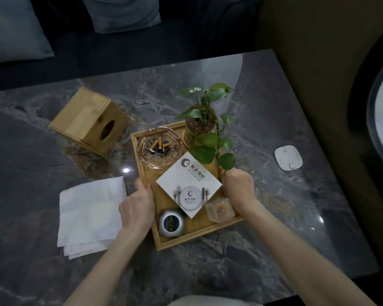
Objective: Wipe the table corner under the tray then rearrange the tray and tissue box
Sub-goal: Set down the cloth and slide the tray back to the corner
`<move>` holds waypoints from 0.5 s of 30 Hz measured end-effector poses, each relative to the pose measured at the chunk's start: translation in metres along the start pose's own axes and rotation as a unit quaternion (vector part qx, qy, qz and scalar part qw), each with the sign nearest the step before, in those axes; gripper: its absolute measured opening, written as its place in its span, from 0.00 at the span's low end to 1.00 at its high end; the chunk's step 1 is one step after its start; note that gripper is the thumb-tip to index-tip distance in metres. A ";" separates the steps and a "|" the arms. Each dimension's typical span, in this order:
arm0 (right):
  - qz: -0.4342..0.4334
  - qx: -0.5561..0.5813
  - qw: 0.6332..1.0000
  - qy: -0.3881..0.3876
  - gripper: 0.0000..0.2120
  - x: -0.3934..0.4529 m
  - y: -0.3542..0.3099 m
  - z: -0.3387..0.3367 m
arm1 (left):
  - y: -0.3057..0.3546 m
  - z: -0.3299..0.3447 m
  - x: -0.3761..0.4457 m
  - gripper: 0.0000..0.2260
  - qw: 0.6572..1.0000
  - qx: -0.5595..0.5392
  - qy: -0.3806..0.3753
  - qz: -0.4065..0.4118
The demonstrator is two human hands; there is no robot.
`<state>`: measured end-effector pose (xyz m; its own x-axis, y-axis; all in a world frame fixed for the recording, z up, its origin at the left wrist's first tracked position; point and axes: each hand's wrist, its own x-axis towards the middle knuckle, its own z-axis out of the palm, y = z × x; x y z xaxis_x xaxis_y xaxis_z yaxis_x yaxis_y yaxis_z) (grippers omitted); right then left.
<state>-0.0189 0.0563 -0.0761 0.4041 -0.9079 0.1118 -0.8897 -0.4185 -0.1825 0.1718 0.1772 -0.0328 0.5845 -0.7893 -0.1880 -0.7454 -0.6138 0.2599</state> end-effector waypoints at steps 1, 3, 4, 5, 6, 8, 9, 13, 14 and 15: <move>0.002 -0.002 1.000 0.007 0.16 0.003 0.007 -0.005 | 0.009 -0.001 0.000 0.12 1.000 -0.001 0.008 0.007; 0.000 -0.004 1.000 0.022 0.16 0.010 0.026 -0.019 | 0.029 -0.002 0.001 0.12 1.000 -0.006 0.019 0.021; 0.001 -0.008 1.000 0.028 0.16 0.014 0.036 -0.025 | 0.041 -0.002 0.002 0.12 0.999 -0.012 0.023 0.029; 0.008 -0.014 1.000 0.026 0.16 0.018 0.047 -0.032 | 0.052 -0.001 0.003 0.12 0.999 -0.018 0.026 0.036; 0.017 -0.018 0.999 0.023 0.16 0.023 0.058 -0.037 | 0.064 0.000 0.004 0.12 0.998 -0.024 0.031 0.041; 0.030 -0.028 0.999 0.013 0.15 0.031 0.079 -0.050 | 0.089 0.005 0.007 0.12 0.997 -0.038 0.038 0.050; 0.030 -0.034 0.999 0.001 0.12 0.034 0.092 -0.057 | 0.102 0.008 0.008 0.13 0.997 -0.045 0.039 0.056; 0.055 -0.037 0.998 -0.012 0.06 0.043 0.141 -0.071 | 0.150 0.019 0.010 0.12 0.993 -0.081 0.027 0.078; 0.044 -0.049 0.998 0.005 0.10 0.043 0.152 -0.072 | 0.160 0.022 0.011 0.12 0.992 -0.086 0.024 0.084; 0.046 -0.070 0.996 0.005 0.15 0.044 0.161 -0.072 | 0.170 0.025 0.011 0.11 0.992 -0.089 0.024 0.089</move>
<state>-0.1598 -0.0494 -0.0303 0.3179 -0.9417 0.1102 -0.9441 -0.3251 -0.0546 0.0440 0.0638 -0.0147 0.4663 -0.8809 -0.0808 -0.7720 -0.4498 0.4492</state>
